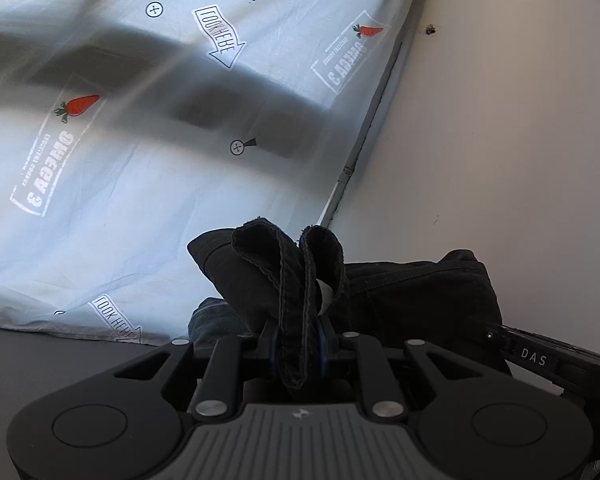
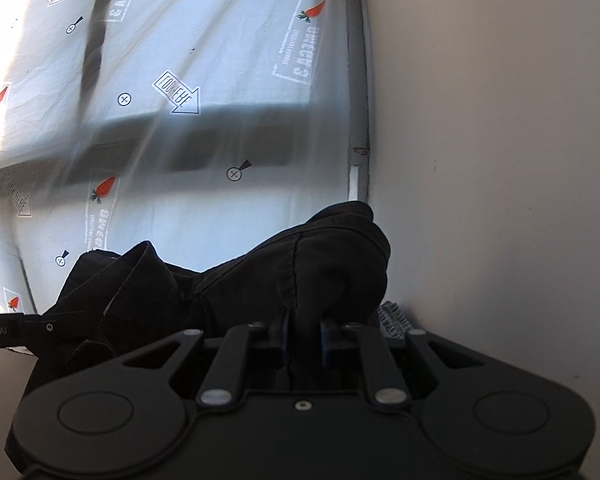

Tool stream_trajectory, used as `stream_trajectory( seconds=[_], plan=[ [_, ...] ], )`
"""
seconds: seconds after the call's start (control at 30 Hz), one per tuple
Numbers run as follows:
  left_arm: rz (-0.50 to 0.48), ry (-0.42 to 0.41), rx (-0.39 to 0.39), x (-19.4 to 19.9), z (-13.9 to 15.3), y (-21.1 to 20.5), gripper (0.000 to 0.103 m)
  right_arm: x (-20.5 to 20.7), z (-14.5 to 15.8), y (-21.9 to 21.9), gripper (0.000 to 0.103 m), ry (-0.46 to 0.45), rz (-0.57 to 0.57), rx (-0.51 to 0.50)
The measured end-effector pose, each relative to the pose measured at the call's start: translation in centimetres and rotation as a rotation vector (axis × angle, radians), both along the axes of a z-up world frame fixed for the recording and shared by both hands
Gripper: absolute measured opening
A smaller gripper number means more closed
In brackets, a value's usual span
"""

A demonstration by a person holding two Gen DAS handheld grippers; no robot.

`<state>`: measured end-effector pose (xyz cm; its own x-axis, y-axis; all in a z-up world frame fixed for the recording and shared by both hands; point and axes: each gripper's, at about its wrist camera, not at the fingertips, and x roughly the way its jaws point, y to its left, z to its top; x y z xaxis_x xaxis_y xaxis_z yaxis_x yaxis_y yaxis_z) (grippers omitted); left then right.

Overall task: Fold clothes
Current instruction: 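Grasp the folded trousers with both grippers and lift them toward the clothes stack, then lower the trousers onto the folded clothes stack and open both grippers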

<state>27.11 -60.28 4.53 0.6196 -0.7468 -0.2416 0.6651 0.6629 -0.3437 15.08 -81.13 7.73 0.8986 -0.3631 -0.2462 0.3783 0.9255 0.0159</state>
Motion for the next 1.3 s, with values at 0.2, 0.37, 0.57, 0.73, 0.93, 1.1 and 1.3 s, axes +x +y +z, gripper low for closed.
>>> stream_trajectory(
  seconds=[0.2,0.37,0.57,0.73,0.93,1.1,1.3],
  plan=[
    [0.011,-0.021,0.003,3.7,-0.4,-5.1,0.02,4.2,1.0,-5.3,0.015,-0.018,0.004,-0.058],
    [0.101,0.099,0.205,8.8,-5.6,-8.7,0.029,11.3,-3.4,-9.3,0.045,0.119,-0.128,-0.198],
    [0.21,0.027,0.131,8.7,-4.5,-6.8,0.042,14.1,-7.9,-7.5,0.052,0.103,-0.185,-0.492],
    [0.237,-0.091,0.251,11.4,-4.4,-9.9,0.056,16.6,-9.2,-9.7,0.045,0.113,-0.051,-0.309],
    [0.289,0.05,0.289,17.0,-9.1,-12.6,0.056,22.1,-10.9,-13.1,0.047,0.2,-0.045,-0.172],
    [0.293,0.11,0.303,19.9,-11.7,-14.0,0.058,25.5,-13.6,-16.4,0.048,0.248,-0.002,-0.035],
    [0.314,0.164,0.287,21.4,-13.9,-14.2,0.067,27.6,-14.3,-16.0,0.048,0.28,0.005,-0.045]
  ],
)
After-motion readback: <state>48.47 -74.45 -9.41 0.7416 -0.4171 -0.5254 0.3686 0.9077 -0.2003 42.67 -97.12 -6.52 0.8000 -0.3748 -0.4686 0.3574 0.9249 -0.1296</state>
